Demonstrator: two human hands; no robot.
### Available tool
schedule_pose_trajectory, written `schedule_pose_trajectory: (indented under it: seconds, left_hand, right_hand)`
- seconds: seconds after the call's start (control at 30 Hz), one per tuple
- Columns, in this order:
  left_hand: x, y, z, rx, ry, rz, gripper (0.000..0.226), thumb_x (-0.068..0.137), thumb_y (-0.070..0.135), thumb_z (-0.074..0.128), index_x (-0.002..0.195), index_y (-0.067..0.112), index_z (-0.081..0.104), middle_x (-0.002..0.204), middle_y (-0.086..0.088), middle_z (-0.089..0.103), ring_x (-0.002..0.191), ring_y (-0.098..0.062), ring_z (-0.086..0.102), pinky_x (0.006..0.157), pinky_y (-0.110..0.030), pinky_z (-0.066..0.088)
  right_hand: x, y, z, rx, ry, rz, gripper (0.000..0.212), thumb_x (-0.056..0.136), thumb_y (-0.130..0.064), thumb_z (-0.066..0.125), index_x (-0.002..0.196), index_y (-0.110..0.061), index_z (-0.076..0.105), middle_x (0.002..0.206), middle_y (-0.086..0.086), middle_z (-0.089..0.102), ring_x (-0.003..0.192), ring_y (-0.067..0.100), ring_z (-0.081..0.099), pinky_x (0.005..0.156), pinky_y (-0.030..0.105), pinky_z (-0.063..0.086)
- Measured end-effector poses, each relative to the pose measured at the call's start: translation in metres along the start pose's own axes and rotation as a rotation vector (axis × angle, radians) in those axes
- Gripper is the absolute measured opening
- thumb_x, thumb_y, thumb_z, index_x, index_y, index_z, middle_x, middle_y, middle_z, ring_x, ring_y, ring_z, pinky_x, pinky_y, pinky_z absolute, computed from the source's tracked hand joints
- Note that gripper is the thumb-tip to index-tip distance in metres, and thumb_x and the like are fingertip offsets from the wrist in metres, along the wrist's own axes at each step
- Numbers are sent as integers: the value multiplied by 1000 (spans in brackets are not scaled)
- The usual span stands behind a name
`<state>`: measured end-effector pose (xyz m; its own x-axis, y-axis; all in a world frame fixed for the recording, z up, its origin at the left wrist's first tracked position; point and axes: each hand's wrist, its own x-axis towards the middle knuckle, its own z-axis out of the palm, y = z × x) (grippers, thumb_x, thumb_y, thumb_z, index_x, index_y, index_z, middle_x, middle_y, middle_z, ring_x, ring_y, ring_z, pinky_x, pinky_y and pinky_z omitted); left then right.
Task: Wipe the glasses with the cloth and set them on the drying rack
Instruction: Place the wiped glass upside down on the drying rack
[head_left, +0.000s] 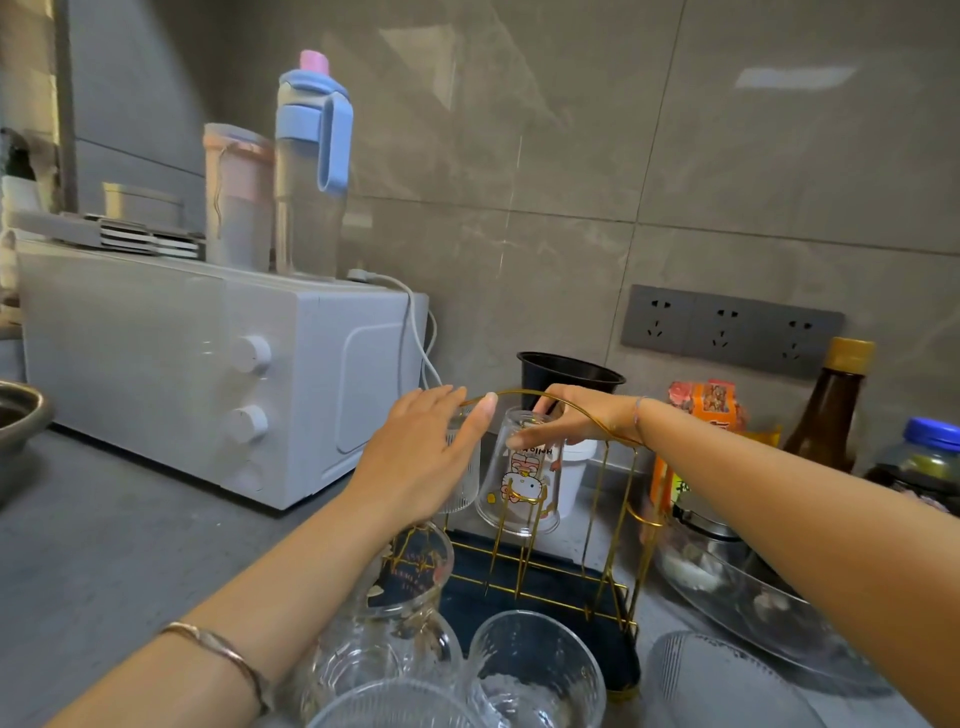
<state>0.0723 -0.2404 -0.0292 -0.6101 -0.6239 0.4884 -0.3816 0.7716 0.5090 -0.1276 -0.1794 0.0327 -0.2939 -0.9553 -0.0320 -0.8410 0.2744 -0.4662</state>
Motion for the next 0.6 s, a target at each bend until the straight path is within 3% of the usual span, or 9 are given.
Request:
schedule_pose_trajectory:
  seconds: [0.13, 0.27, 0.43, 0.6]
  left_hand:
    - [0, 1, -1, 3, 4, 2, 94, 75, 73, 4, 150, 25, 32, 156, 6, 31, 146, -15, 21, 120, -41, 20]
    - [-1, 1, -1, 2, 3, 4, 95, 73, 74, 4, 149, 25, 33, 156, 6, 32, 145, -15, 22, 119, -42, 21]
    - [-1, 2, -2, 22, 11, 15, 93, 74, 74, 6, 148, 25, 35, 154, 6, 35, 143, -14, 25, 118, -39, 24]
    - [-3, 3, -3, 65, 14, 20, 90, 76, 74, 8, 147, 25, 36, 153, 5, 37, 142, -14, 27, 116, -39, 27]
  right_hand:
    - [1, -2, 2, -73, -4, -28, 46, 79, -45, 70, 101, -10, 51, 91, 12, 46, 75, 15, 41, 63, 21, 33]
    - [5, 2, 1, -104, 25, -24, 55, 77, -51, 69, 106, -8, 52, 95, 7, 53, 82, 15, 46, 73, 25, 38]
    - [6, 5, 0, -131, 16, -64, 58, 82, -50, 64, 127, -16, 49, 117, 2, 55, 104, 16, 53, 92, 29, 45]
    - [2, 9, -2, 7, 115, -102, 60, 80, -53, 64, 125, -15, 55, 113, 1, 61, 100, 14, 57, 82, 21, 43]
